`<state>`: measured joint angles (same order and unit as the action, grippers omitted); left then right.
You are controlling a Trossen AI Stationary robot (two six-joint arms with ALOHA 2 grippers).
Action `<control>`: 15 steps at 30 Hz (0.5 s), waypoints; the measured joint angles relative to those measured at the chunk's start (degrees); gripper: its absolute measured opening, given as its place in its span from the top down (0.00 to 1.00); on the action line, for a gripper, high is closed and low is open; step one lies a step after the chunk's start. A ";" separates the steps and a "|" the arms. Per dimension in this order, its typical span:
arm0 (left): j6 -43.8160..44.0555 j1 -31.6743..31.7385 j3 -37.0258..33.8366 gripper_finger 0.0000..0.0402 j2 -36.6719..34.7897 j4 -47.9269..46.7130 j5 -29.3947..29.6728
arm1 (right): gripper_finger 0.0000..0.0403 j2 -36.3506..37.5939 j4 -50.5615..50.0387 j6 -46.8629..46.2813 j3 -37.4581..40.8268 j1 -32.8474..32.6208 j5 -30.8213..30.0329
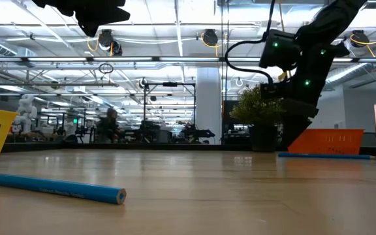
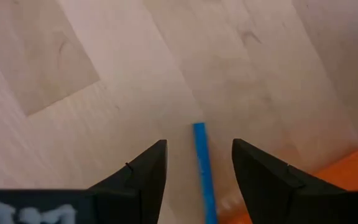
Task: Sort pens & pencils
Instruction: Put the top right blue pencil into the orange bin
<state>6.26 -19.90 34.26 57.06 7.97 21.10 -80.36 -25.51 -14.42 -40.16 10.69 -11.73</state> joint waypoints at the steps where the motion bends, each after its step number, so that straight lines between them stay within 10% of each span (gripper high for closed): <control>1: 0.00 0.00 0.00 0.56 0.00 0.02 0.00 | 0.58 0.00 0.02 0.33 0.02 0.24 0.00; 15: 0.00 0.00 0.00 0.56 0.00 0.02 0.00 | 0.58 0.65 0.14 10.63 0.02 0.29 -0.02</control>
<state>6.26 -19.90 34.26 57.06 7.99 21.10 -79.71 -25.37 -3.79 -40.14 10.98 -11.75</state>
